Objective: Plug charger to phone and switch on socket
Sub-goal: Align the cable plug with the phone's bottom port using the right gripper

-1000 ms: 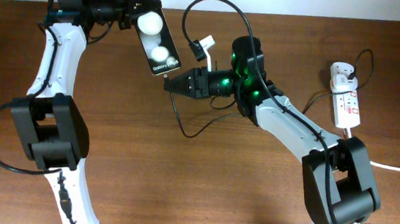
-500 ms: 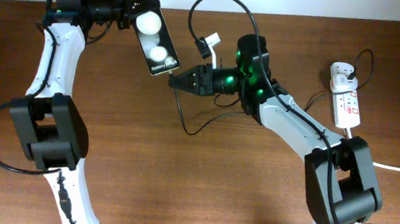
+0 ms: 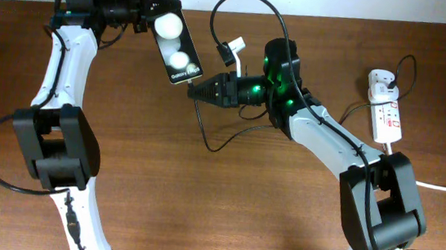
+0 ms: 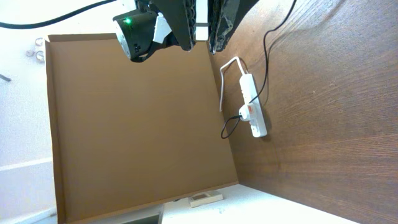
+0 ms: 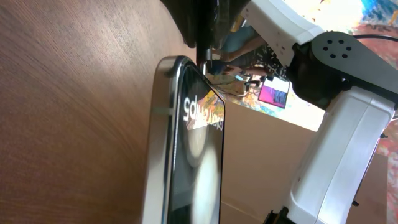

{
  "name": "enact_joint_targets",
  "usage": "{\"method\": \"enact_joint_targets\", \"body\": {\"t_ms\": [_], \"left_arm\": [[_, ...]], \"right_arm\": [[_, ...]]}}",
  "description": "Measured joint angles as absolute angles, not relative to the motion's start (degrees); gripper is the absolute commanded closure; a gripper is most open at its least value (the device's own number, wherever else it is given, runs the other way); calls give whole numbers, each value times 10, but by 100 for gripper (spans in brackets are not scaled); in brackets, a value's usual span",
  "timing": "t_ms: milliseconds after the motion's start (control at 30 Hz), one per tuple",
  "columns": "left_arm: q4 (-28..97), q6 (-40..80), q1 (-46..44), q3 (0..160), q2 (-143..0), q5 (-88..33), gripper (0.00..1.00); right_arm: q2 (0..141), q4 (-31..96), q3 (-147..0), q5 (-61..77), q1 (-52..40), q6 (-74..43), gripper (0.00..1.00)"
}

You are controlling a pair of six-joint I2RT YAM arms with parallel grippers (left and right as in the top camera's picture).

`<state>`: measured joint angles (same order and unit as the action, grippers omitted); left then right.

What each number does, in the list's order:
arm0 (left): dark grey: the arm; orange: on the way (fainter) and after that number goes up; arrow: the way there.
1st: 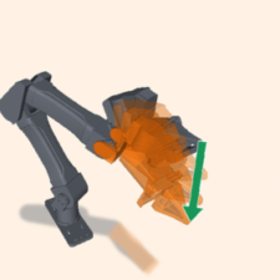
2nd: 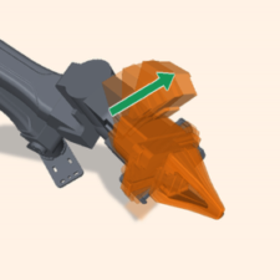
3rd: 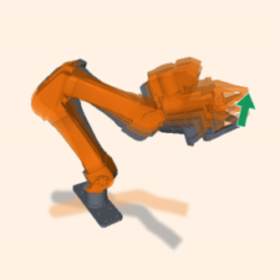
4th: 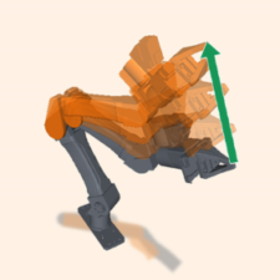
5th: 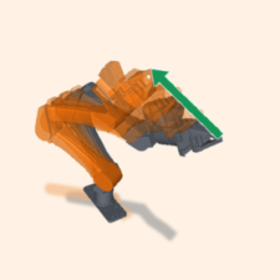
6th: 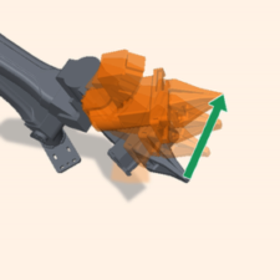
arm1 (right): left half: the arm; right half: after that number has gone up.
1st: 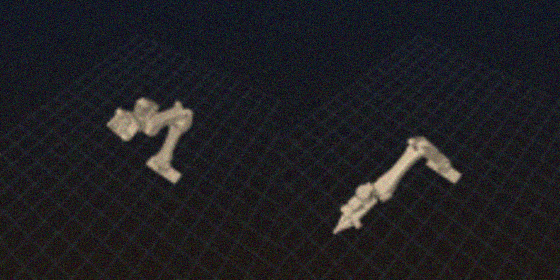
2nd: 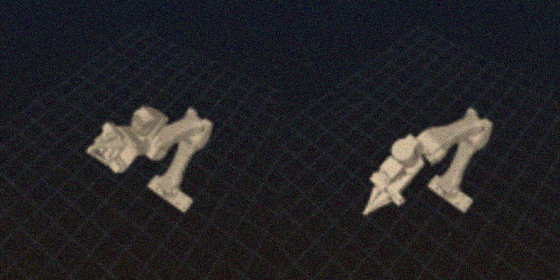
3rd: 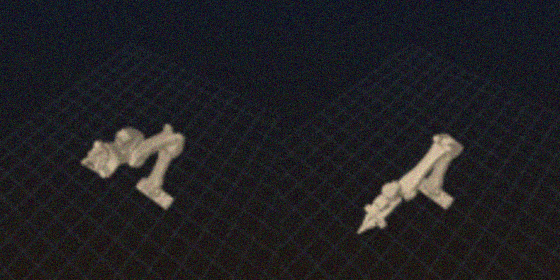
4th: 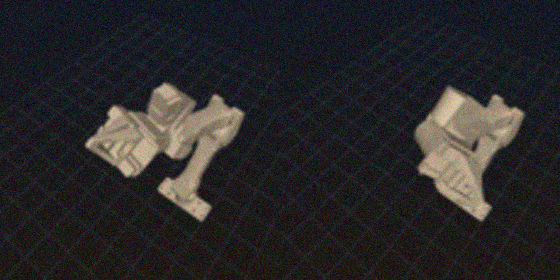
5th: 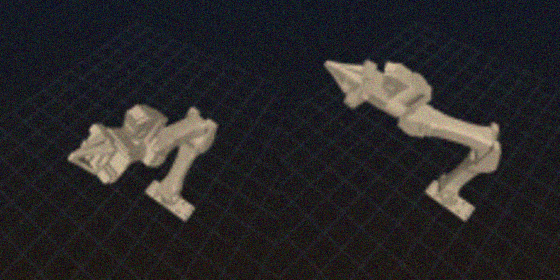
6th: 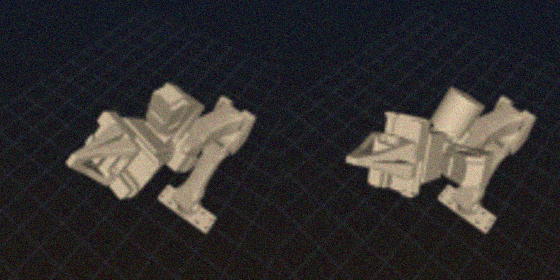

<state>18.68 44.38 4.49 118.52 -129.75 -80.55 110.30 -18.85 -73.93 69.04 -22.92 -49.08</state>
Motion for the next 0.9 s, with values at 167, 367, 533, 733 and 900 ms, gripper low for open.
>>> {"method": "enact_joint_targets", "body": {"t_ms": [167, 367, 533, 733, 900], "left_arm": [[187, 444, 44, 1185, -1298, -805, 100], [187, 444, 37, 1185, -1298, -801, 100], [186, 444, 34, 1185, -1298, -799, 100], [184, 444, 34, 1185, -1298, -788, 100], [182, 444, 34, 1185, -1298, -776, 100]], "right_arm": [[1103, -188, -739, 691, -229, -491, 96], [1103, -185, -739, 695, -229, -491, 96], [1103, -185, -739, 699, -229, -497, 96], [1103, -184, -739, 685, -229, -526, 96], [1103, -181, -739, 670, -230, -543, 96]]}}
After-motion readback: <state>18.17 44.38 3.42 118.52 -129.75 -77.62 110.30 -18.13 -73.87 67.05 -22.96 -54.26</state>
